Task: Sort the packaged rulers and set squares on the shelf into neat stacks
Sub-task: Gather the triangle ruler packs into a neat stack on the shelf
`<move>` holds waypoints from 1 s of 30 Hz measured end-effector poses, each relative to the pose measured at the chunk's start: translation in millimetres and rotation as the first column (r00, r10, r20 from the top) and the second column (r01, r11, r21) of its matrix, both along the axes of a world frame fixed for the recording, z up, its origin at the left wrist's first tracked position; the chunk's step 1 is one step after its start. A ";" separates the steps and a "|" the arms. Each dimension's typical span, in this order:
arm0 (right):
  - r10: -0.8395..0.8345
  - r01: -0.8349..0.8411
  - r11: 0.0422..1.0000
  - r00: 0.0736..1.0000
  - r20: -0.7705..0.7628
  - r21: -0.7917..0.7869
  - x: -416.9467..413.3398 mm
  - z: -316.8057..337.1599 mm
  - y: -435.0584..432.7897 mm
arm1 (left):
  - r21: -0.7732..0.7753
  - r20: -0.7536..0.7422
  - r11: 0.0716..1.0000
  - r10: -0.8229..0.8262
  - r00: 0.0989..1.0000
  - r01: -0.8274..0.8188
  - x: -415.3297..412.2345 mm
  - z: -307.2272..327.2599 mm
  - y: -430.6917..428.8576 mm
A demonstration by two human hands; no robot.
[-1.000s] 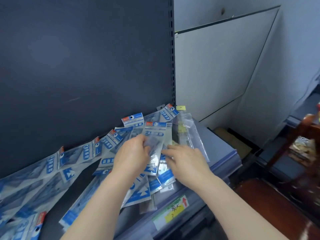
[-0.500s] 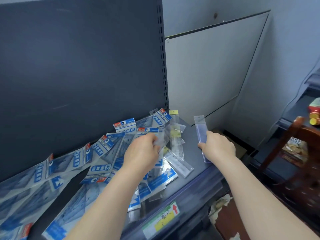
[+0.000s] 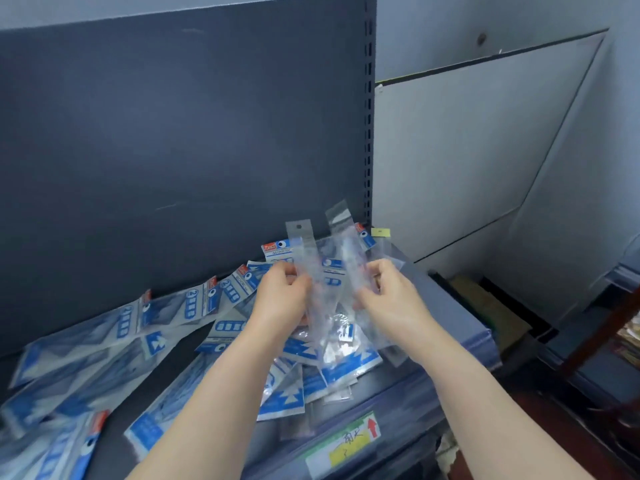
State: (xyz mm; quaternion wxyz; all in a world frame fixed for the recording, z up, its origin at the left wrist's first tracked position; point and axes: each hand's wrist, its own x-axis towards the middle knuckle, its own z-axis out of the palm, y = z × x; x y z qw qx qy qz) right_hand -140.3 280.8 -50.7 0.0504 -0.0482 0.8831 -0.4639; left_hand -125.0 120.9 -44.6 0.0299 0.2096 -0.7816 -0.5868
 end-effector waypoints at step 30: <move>0.922 -0.559 0.372 0.313 -0.227 0.741 240.5 -18.7 -433.8 | -0.726 0.090 0.565 0.644 0.760 -0.393 328.4 0.4 -408.1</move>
